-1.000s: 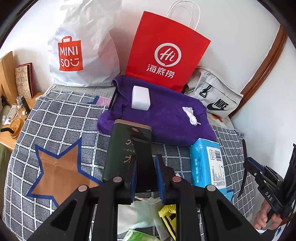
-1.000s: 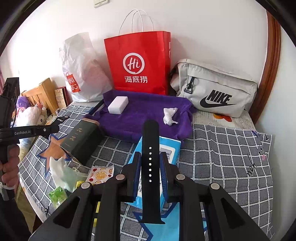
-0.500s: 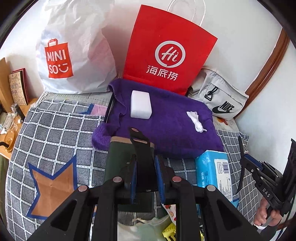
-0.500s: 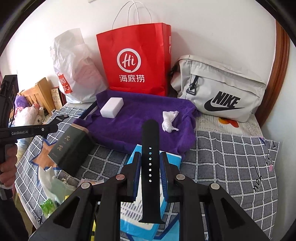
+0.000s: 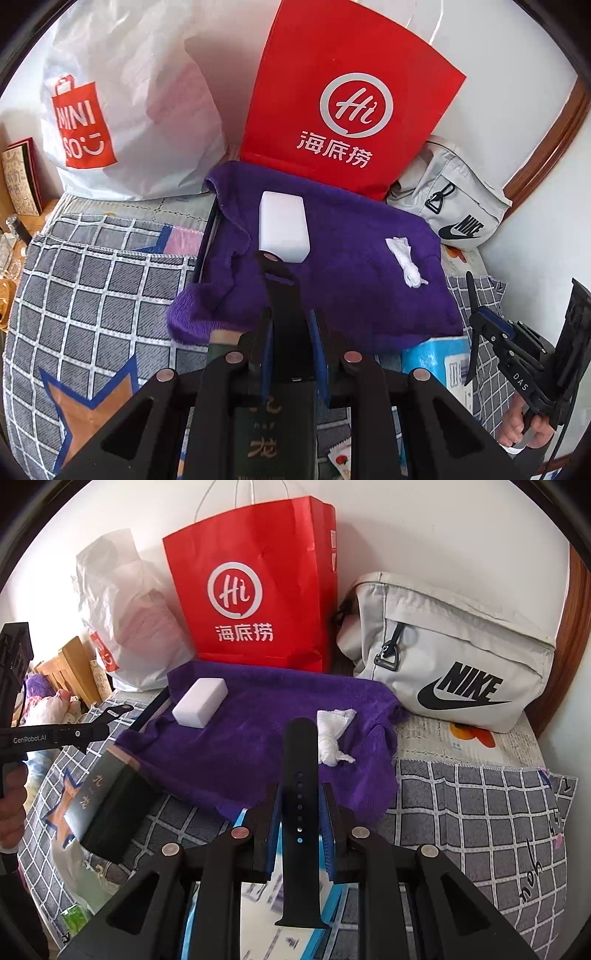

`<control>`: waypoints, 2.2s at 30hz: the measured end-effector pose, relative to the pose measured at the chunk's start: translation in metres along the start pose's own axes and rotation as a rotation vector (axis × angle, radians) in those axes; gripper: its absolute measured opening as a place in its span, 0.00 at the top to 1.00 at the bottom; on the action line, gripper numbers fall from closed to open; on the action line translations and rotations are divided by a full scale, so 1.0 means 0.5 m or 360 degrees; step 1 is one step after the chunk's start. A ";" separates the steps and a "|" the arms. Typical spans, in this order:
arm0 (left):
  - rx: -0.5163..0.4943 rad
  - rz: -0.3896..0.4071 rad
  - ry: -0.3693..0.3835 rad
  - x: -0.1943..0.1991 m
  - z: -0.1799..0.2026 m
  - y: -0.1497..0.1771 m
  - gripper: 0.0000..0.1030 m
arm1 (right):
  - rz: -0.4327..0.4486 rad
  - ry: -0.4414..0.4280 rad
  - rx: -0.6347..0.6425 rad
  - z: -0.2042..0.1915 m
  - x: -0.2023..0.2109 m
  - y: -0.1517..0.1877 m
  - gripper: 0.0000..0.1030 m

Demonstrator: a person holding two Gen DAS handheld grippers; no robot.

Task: Organize soft objects
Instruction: 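Lift both black strap halves and carry them over the purple towel, then lower both strap halves onto the purple towel and open both tools, then grasp the yellow Z-strap pouch with the right tool while the left tool grasps the green tissue pack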

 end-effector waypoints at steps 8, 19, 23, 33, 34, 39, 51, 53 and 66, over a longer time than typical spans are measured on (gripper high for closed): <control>-0.0018 -0.0051 -0.0005 -0.057 0.013 -0.051 0.82 | -0.0026 -0.0022 -0.0002 0.043 -0.059 -0.048 0.80; -0.0016 -0.0109 -0.0019 -0.115 0.015 -0.084 0.82 | -0.0062 -0.0010 -0.0027 0.092 -0.131 -0.083 0.80; -0.0013 -0.0150 0.0009 -0.131 0.018 -0.081 0.82 | -0.0116 0.0003 -0.0034 0.101 -0.161 -0.078 0.80; -0.0056 -0.0252 -0.0005 -0.172 0.026 -0.078 0.82 | -0.0203 0.0018 -0.0076 0.121 -0.202 -0.057 0.80; -0.0048 -0.0262 0.0001 -0.176 0.029 -0.077 0.82 | -0.0206 0.0015 -0.0083 0.121 -0.204 -0.057 0.80; -0.0032 -0.0311 -0.0005 -0.177 0.028 -0.068 0.78 | -0.0203 0.0021 -0.0066 0.114 -0.189 -0.059 0.62; -0.0006 -0.0157 -0.0039 -0.019 -0.009 -0.021 0.66 | -0.0057 0.0057 -0.0049 0.041 -0.029 -0.043 0.44; 0.0014 -0.0131 -0.0072 0.011 -0.022 -0.002 0.59 | -0.0031 0.0039 -0.0044 0.016 0.000 -0.030 0.44; 0.0086 -0.0043 -0.0099 0.146 -0.117 0.169 0.58 | -0.0124 -0.0193 -0.0027 -0.178 0.092 0.145 0.39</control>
Point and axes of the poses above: each gripper's, at about its wrist camera, not at the fingertips, and x roughly against the way its jaws point, z to its right, y to its underside, the point moved 1 cm from there along -x, roughly the way its jaws point, and after that the axes turned 9 degrees about -y, right-handed, at the moved point
